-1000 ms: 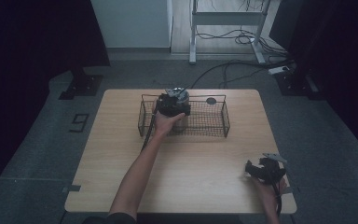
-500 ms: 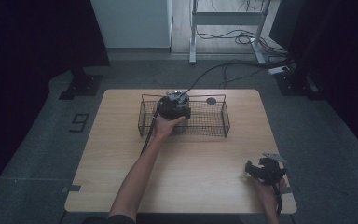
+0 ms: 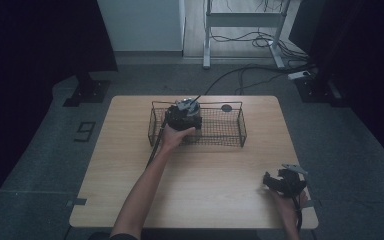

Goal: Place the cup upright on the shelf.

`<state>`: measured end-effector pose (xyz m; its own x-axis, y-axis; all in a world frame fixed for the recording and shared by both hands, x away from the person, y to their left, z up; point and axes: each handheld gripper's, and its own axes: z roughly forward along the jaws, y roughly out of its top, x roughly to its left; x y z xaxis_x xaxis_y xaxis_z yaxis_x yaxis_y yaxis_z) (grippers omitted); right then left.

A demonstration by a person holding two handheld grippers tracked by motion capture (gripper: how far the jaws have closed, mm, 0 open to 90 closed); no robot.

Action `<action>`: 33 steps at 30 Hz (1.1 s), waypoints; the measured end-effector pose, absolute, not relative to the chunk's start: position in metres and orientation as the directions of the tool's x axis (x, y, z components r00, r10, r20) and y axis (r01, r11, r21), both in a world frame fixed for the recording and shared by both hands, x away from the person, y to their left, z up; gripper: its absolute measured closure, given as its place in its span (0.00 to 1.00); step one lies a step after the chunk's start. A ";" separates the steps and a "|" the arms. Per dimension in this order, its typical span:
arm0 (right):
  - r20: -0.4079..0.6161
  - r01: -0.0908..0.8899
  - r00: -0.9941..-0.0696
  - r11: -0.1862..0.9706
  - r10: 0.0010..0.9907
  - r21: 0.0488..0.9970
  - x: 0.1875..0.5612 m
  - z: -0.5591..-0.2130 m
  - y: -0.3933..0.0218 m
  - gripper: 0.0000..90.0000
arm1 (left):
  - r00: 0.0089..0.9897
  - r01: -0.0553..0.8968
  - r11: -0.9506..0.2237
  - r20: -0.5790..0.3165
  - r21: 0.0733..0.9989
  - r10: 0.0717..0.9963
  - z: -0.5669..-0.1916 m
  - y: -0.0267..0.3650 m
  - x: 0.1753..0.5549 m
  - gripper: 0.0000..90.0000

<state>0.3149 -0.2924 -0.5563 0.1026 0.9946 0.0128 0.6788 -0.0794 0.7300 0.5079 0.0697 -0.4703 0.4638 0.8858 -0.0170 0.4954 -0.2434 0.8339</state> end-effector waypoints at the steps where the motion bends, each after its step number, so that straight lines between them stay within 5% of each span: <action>1: 0.013 0.679 0.103 -0.079 0.995 0.730 0.315 -0.556 -0.292 0.08 | 0.468 0.474 -0.239 -0.013 0.848 0.884 -0.466 0.071 0.505 0.01; 16: 0.012 0.679 0.103 -0.079 0.995 0.730 0.315 -0.556 -0.292 0.08 | 0.492 0.419 -0.237 0.000 0.877 0.870 -0.438 0.093 0.469 0.00; 33: 0.012 0.679 0.106 -0.081 0.994 0.730 0.315 -0.556 -0.292 0.08 | 0.551 0.472 -0.246 -0.066 0.847 0.832 -0.448 0.121 0.427 0.02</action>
